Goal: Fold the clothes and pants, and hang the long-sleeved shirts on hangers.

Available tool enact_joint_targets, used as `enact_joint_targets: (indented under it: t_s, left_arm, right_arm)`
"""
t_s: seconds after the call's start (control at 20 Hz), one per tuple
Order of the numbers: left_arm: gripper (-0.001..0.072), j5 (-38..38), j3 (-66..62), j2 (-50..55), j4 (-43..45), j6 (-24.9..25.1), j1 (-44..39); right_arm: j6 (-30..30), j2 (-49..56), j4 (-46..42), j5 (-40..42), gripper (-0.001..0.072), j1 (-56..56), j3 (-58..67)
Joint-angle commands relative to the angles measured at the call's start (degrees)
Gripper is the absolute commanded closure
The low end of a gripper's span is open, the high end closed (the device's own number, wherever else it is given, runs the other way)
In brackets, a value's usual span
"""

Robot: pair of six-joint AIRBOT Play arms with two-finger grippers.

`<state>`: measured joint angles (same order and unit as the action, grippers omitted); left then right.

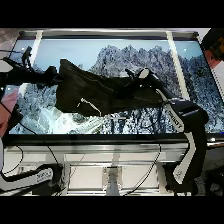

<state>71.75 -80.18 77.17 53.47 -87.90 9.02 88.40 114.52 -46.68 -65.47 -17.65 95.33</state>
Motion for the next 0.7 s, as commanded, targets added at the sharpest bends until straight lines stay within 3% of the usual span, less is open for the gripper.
enact_joint_targets:
  t_s: [0.0,0.3,0.5,0.65]
  left_arm:
    - [0.0683,5.99,-6.32,-0.31,10.08,-4.04,0.07]
    - [0.0683,13.16,-13.51,-0.24,14.43,-5.86,-0.15]
    - [0.0683,13.42,-14.62,-0.24,14.43,-8.50,-1.57]
    - [0.0683,12.68,-15.82,0.26,13.99,-11.19,-5.16]
  right_arm:
    - [2.69,0.98,3.23,2.67,0.0700,-2.45,-0.02]
    - [6.10,1.97,5.79,5.57,0.0700,-7.41,-0.02]
    - [6.05,2.14,6.21,6.10,0.0703,-10.19,0.85]
    - [8.61,-1.03,-9.79,3.93,0.0702,-6.38,5.55]
